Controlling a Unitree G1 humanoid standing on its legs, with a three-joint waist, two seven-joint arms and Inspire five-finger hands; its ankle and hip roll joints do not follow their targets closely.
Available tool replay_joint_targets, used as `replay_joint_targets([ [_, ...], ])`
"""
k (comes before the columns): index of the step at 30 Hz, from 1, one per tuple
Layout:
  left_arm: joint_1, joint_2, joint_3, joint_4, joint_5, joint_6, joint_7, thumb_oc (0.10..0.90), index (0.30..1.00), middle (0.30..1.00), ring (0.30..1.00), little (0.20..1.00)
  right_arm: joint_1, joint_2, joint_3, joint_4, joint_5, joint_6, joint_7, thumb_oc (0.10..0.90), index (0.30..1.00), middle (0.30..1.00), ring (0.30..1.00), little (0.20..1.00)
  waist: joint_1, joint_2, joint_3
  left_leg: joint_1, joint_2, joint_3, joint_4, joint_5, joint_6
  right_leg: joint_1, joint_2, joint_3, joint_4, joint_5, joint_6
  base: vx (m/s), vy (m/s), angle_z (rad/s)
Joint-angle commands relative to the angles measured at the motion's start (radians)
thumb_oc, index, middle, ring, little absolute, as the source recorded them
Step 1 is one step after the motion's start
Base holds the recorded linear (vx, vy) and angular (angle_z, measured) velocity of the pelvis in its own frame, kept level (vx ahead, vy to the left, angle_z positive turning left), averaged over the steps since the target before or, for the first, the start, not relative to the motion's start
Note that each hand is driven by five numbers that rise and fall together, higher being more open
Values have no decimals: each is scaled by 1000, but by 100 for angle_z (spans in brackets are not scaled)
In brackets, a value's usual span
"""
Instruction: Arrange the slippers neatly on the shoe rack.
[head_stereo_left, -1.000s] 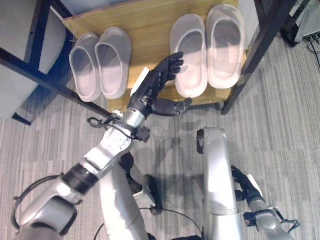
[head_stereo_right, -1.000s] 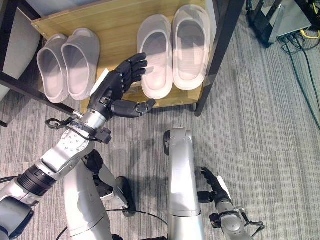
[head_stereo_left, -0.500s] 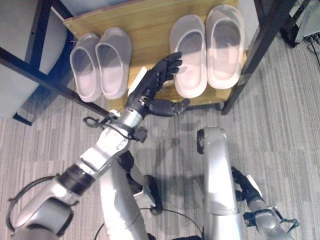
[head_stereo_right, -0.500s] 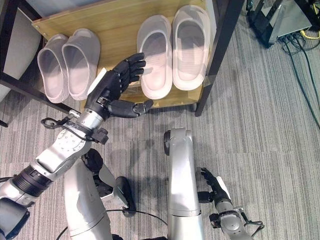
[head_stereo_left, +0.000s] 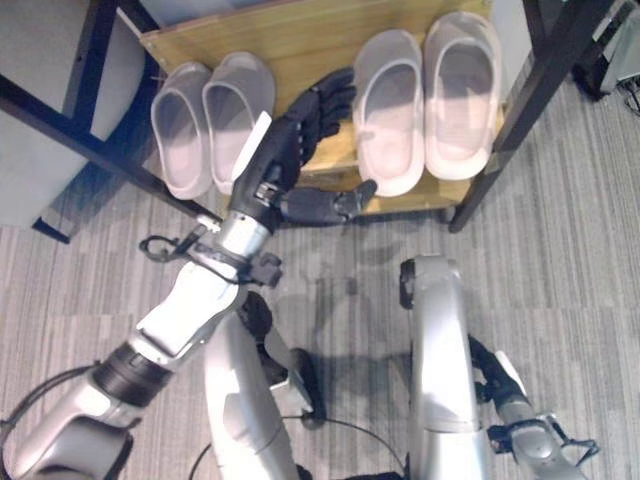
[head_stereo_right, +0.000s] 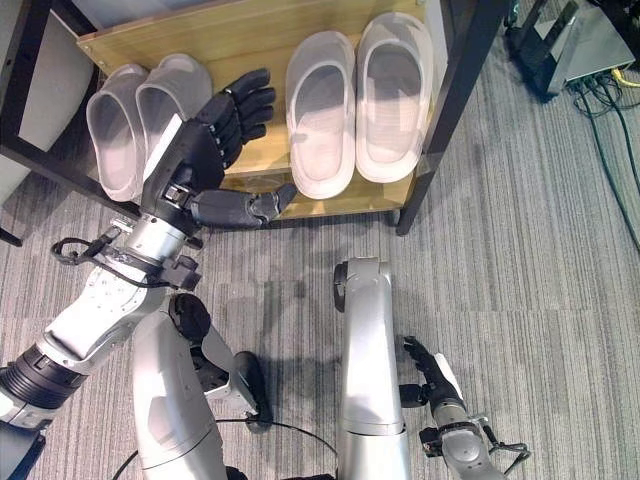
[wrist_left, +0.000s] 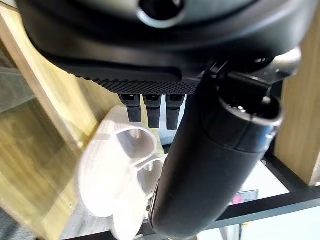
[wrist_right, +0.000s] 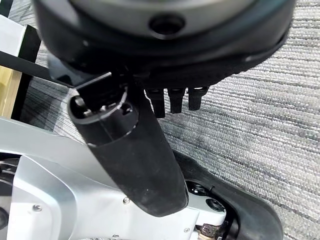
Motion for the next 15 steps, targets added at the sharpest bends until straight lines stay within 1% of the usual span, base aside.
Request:
replay_joint_targets([
  [1,-201,-74,19,-40,24,-117,18,800,900,900,900,900,-48,-16,11,-65,6,-49,8,800,900,900,900,900,11,15,-31,-17,-21,-62,-61,-11,-33,49,-55,4,-32,-29,-28,0,0,0],
  [5,-245,-124,-12,13,41,-109,22,800,900,900,900,900,-58,-22,16,-54,10,-49,8,800,900,900,900,900,6,12,-31,-17,-21,-60,-61,-12,-32,49,-56,4,-35,-29,-23,0,0,0],
  [9,-297,-196,-45,125,86,-90,43,800,900,900,900,900,-68,-21,32,-30,18,-47,9,800,900,900,900,900,-6,8,-31,-17,-20,-56,-56,-13,-28,49,-54,10,-38,-28,-17,8,7,0],
  [11,-298,-197,-46,126,87,-91,43,800,900,900,900,900,-68,-20,31,-29,18,-48,9,800,900,900,900,900,-5,8,-31,-17,-20,-56,-56,-13,-28,49,-54,10,-38,-28,-17,0,0,0],
  [12,-314,-218,-54,161,107,-86,53,800,900,900,900,900,-73,-19,37,-18,19,-49,8,800,900,900,900,900,-9,8,-31,-17,-20,-55,-56,-12,-27,49,-55,10,-38,-28,-16,0,0,0],
  [15,-334,-247,-64,215,117,-78,65,800,900,900,900,900,-81,-19,47,-5,23,-50,9,800,900,900,900,900,-14,7,-31,-17,-21,-53,-54,-11,-25,49,-53,12,-39,-28,-14,10,10,-1],
])
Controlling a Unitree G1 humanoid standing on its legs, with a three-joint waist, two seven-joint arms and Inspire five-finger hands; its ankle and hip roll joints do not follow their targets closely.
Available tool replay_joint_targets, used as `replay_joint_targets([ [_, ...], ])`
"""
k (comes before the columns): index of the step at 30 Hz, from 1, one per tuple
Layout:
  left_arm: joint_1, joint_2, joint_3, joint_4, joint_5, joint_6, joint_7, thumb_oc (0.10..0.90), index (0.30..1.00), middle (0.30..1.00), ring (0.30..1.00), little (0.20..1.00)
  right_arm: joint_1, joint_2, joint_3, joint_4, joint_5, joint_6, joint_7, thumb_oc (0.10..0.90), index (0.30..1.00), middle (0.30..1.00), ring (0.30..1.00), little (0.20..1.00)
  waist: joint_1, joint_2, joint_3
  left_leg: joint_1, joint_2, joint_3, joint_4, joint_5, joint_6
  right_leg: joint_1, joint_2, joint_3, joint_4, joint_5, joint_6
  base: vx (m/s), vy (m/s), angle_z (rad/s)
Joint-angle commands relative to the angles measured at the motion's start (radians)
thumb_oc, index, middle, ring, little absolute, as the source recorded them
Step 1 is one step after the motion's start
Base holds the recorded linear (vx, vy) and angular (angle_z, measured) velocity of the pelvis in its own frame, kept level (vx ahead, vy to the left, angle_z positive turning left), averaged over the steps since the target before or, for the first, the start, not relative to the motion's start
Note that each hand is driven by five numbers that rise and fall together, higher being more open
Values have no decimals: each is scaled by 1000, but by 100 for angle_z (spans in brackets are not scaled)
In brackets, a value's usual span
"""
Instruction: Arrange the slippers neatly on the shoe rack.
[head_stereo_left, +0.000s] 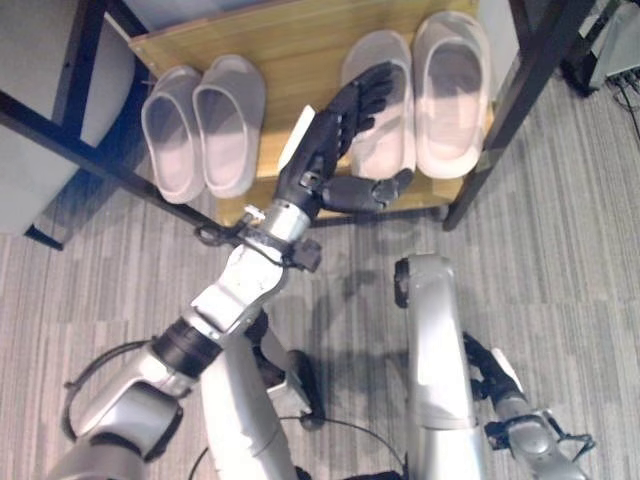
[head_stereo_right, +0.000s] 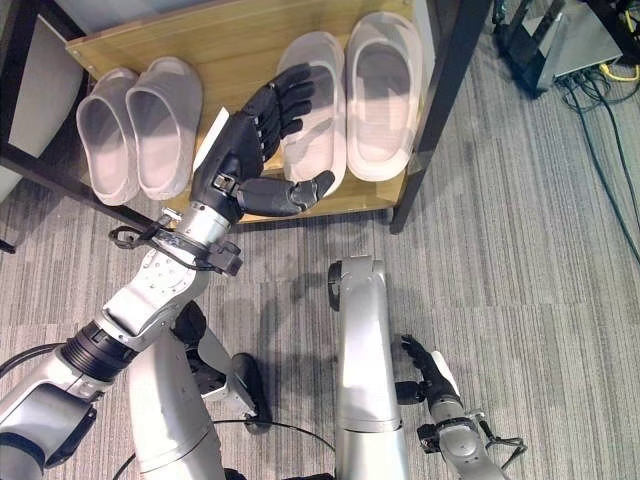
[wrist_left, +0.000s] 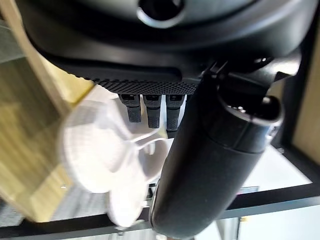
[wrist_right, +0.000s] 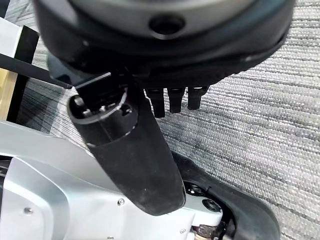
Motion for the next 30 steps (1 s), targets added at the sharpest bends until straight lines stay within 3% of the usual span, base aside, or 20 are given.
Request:
replay_joint_targets([
  [1,-200,-73,34,3,47,-82,45,800,900,900,900,900,-42,-17,14,-40,22,-47,10,800,900,900,900,900,13,7,-32,-17,-26,-47,-54,-9,-27,47,-53,21,-34,-28,-13,0,0,0],
  [18,-383,-168,-23,283,83,-56,94,800,900,900,900,900,-75,-18,46,23,56,-57,14,800,900,900,900,900,-20,-15,-32,-17,-22,-19,-49,-2,-15,47,-42,65,-32,-13,1,2,1,0],
  [30,-480,-182,-48,402,79,-44,99,800,900,900,900,900,-91,-13,57,58,83,-65,19,800,900,900,900,900,-39,-29,-32,-17,-18,-14,-41,7,-16,47,-39,78,-23,-7,2,0,0,0],
])
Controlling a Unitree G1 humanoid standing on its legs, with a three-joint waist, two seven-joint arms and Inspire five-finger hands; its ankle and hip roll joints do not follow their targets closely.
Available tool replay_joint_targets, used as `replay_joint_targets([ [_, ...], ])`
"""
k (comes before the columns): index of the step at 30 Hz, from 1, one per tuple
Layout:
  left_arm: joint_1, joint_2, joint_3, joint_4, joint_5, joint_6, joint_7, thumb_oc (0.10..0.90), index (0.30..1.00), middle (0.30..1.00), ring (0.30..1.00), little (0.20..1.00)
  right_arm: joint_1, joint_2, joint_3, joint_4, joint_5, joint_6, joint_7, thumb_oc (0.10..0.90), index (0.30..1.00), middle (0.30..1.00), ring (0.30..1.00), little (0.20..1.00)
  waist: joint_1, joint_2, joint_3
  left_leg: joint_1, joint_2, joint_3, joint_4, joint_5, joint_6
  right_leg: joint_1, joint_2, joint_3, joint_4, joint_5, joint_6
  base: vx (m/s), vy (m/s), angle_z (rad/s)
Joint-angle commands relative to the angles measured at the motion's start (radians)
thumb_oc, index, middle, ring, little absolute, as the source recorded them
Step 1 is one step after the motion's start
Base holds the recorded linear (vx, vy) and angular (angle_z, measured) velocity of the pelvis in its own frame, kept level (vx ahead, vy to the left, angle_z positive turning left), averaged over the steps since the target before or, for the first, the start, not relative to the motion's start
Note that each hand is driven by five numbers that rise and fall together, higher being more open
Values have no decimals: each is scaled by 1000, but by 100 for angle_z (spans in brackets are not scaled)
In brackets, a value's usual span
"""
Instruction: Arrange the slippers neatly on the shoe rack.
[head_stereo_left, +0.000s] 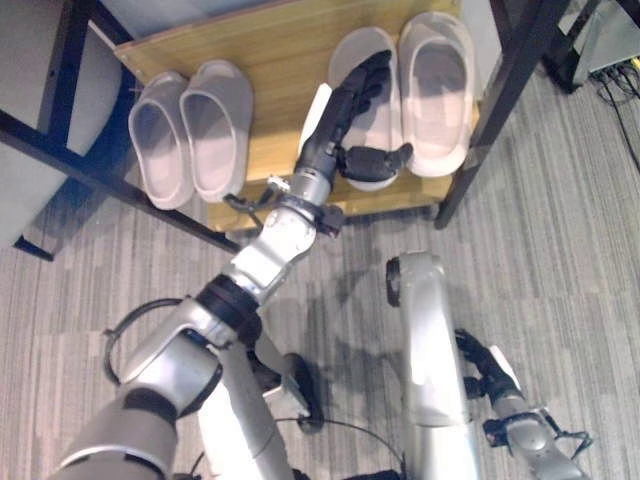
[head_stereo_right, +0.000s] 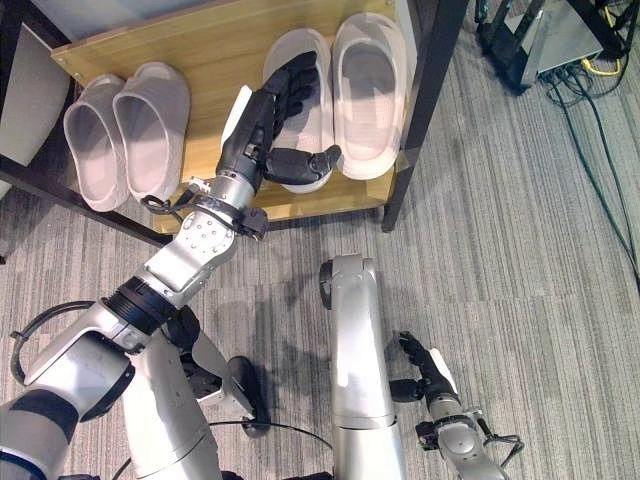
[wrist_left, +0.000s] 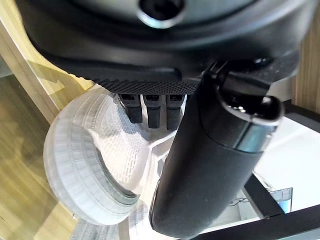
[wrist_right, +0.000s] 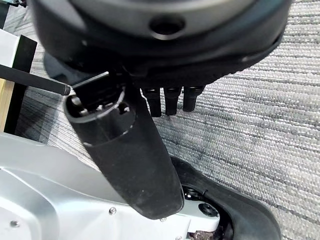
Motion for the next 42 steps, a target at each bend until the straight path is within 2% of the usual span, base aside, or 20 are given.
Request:
replay_joint_targets([
  [1,-203,-31,33,18,31,-66,27,800,900,900,900,900,-50,-13,28,-24,39,-14,19,800,900,900,900,900,-9,-10,-39,-21,-19,-21,-52,13,-29,41,-42,68,-28,-9,-2,0,0,0],
  [6,-249,-35,26,54,20,-69,28,800,900,900,900,900,-53,-16,33,-17,47,-15,20,800,900,900,900,900,-12,-14,-39,-21,-19,-25,-49,16,-33,41,-43,68,-25,-11,-6,0,0,0],
  [12,-227,-19,38,-2,13,-83,31,800,900,900,900,900,-49,-14,29,-13,41,-12,17,800,900,900,900,900,-5,-3,-39,-21,-20,-33,-45,15,-38,41,-46,61,-25,-16,-10,0,0,0],
  [18,-137,8,68,-120,5,-99,28,800,900,900,900,900,-40,-2,19,-18,28,-7,9,800,900,900,900,900,12,0,-39,-21,-25,-34,-48,15,-42,41,-47,53,-19,-20,-15,0,0,0],
  [26,-80,33,88,-197,-6,-110,17,800,900,900,900,900,-45,3,13,-23,20,-3,4,800,900,900,900,900,24,-2,-39,-21,-24,-39,-49,12,-46,41,-50,47,-18,-22,-19,0,0,0],
  [34,-5,92,132,-325,4,-130,21,800,900,900,900,900,-42,14,14,-24,1,1,-3,800,900,900,900,900,40,2,-39,-21,-29,-39,-50,7,-46,41,-51,43,-23,-19,-20,0,0,0],
  [40,102,144,219,-472,20,-162,35,800,900,900,900,900,-26,26,-6,-43,-17,0,-8,800,900,900,900,900,58,12,-39,-21,-31,-40,-45,2,-45,41,-50,37,-19,-17,-18,0,0,0],
  [42,196,172,272,-544,31,-171,36,800,900,900,900,900,-19,36,-20,-54,-28,0,-15,800,900,900,900,900,71,20,-39,-21,-33,-40,-43,0,-44,41,-50,32,-18,-16,-18,0,0,0],
])
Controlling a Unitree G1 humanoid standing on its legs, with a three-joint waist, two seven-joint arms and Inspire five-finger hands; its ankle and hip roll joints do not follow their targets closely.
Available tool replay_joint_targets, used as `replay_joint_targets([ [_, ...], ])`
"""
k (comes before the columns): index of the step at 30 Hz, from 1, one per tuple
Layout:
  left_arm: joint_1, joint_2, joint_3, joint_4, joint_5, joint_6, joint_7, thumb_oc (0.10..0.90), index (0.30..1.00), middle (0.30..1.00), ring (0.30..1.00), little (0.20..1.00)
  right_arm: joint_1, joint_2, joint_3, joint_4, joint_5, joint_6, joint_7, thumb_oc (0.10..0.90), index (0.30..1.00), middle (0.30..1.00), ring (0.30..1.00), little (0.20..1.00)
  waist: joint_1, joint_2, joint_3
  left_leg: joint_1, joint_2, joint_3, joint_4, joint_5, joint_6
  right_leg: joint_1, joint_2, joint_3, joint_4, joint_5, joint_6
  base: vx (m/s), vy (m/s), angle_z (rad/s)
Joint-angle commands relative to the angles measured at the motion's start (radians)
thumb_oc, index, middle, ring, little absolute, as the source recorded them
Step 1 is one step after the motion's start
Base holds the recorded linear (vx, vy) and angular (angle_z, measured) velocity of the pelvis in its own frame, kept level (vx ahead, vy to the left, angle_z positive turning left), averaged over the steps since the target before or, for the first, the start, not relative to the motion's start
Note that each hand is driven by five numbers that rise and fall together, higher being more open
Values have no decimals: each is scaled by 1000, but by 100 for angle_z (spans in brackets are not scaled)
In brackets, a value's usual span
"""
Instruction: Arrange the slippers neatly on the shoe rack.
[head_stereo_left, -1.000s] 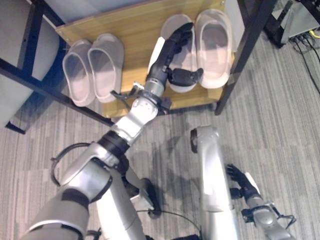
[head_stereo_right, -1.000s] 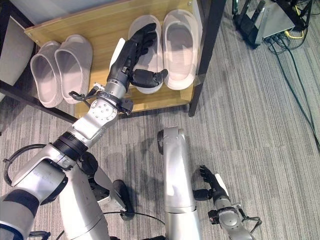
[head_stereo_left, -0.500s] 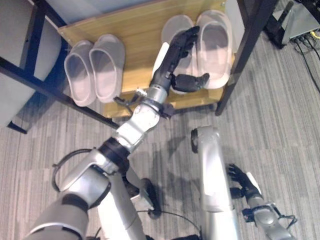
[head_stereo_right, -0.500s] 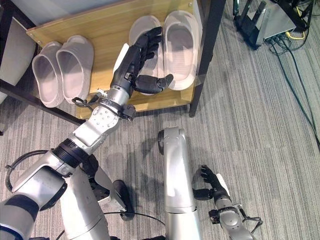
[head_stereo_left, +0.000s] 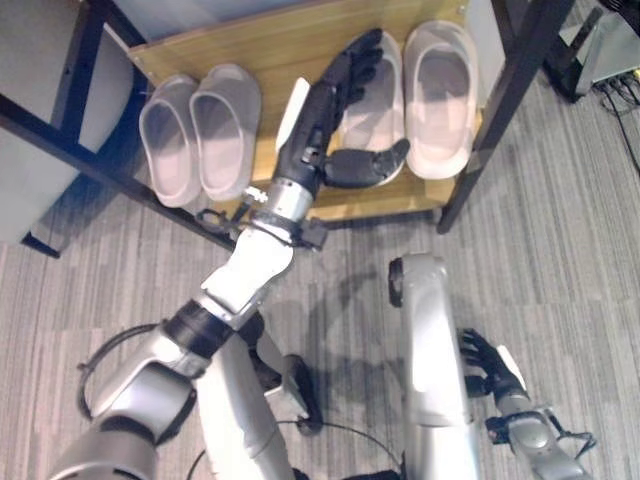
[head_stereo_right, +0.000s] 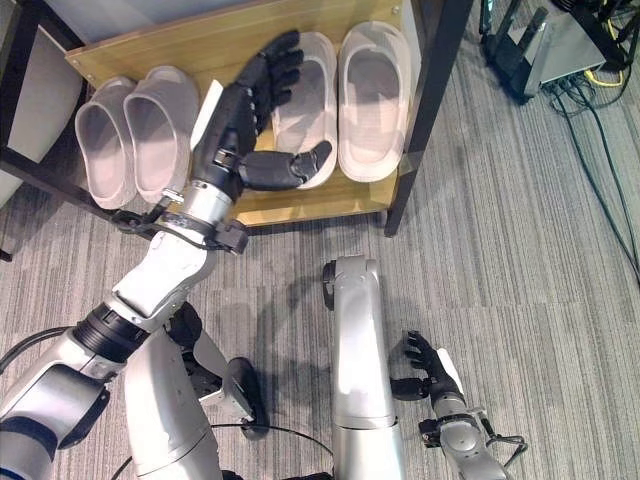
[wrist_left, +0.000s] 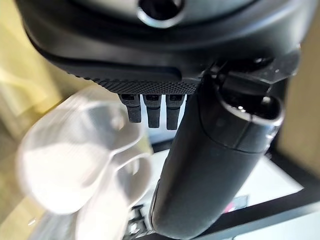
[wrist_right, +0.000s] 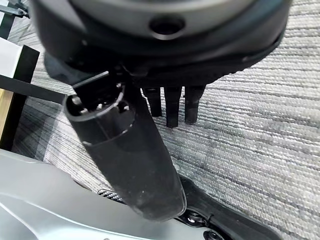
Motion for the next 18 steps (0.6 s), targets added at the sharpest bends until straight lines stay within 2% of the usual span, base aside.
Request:
replay_joint_targets([
  [1,-26,47,118,-148,42,-137,33,800,900,900,900,900,-9,35,-10,-84,-28,-11,20,800,900,900,900,900,49,19,-33,-24,-24,-37,-56,-3,-37,36,-45,26,-41,-15,-16,0,0,0],
  [3,18,45,140,-166,42,-137,31,800,900,900,900,900,-7,40,-15,-88,-30,-10,19,800,900,900,900,900,54,21,-33,-24,-26,-38,-56,-4,-37,36,-44,26,-40,-14,-16,3,-12,3],
  [4,105,56,182,-206,52,-132,21,800,900,900,900,900,-6,45,-29,-101,-34,-11,15,800,900,900,900,900,65,23,-33,-24,-31,-39,-55,-4,-36,36,-41,24,-40,-11,-19,0,0,0],
  [7,213,61,224,-253,76,-126,5,800,900,900,900,900,-16,52,-44,-108,-32,-12,13,800,900,900,900,900,80,22,-33,-24,-33,-32,-63,-2,-33,36,-37,29,-43,-1,-26,1,-34,1],
  [12,323,48,259,-290,100,-120,-8,800,900,900,900,900,-26,61,-59,-112,-32,-12,6,800,900,900,900,900,94,12,-33,-24,-35,-19,-95,12,-33,36,-34,40,-60,17,-38,-26,-43,9],
  [14,374,38,281,-295,105,-124,-9,800,900,900,900,900,-52,62,-68,-103,-36,-15,-9,800,900,900,900,900,119,7,-33,-24,-39,-3,-180,35,-28,36,-30,37,-130,38,-56,-128,-1,16],
  [15,398,37,297,-288,108,-124,-15,800,900,900,900,900,-83,58,-81,-94,-33,-18,-20,800,900,900,900,900,140,6,-33,-24,-43,8,-291,65,-24,36,-28,17,-225,62,-67,-175,33,15],
  [16,397,37,298,-288,108,-124,-15,800,900,900,900,900,-85,58,-81,-93,-33,-18,-20,800,900,900,900,900,139,8,-33,-24,-44,8,-296,70,-23,36,-29,14,-231,68,-68,-214,47,13],
  [18,426,18,310,-281,95,-120,-29,800,900,900,900,900,-130,59,-93,-84,-34,-20,-30,800,900,900,900,900,162,16,-33,-24,-53,9,-420,116,-15,37,-20,-16,-334,104,-76,-163,35,8],
])
